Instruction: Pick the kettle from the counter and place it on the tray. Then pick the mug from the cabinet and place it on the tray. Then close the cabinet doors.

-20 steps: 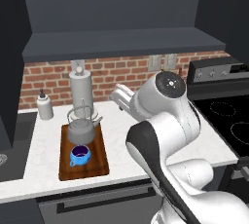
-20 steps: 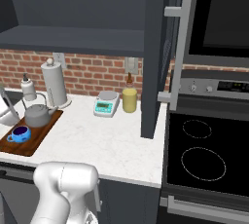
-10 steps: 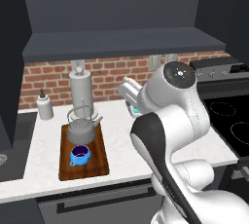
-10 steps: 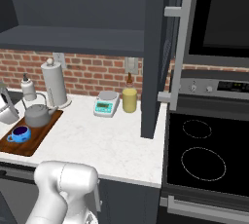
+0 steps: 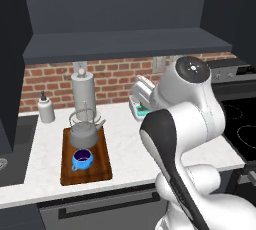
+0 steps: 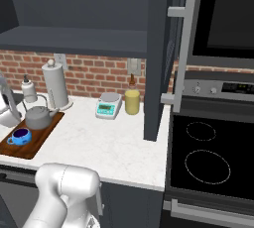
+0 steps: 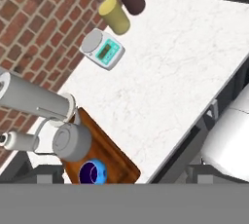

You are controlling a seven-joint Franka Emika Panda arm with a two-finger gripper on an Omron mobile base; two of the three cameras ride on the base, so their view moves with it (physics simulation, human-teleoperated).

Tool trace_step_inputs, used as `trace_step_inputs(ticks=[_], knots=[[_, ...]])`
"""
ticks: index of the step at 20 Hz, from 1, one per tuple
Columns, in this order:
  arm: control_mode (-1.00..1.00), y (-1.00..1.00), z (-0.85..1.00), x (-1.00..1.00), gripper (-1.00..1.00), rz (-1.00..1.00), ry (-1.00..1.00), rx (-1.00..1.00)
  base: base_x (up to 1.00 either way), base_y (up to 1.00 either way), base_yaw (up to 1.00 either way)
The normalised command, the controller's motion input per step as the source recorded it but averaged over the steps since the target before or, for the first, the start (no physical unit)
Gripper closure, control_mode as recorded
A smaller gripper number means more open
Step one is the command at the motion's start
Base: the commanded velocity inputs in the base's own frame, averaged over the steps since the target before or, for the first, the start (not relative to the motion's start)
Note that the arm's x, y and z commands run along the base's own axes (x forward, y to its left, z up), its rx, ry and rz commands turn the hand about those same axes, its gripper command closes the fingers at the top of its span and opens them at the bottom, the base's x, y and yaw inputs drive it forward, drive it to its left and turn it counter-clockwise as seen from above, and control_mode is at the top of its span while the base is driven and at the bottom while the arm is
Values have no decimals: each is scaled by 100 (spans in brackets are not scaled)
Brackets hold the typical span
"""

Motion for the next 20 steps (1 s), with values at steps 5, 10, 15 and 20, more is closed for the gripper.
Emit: trace_step_inputs(ticks=[5,10,15,20], knots=[[-100,-17,10,0,-100,-13,3,-2,0,0,0],[-100,-16,11,0,-100,-11,3,0,0,0,0],[-100,-7,16,0,-100,-8,0,0,0,0,0],[-100,-13,18,0,-100,-8,0,0,0,0,0]])
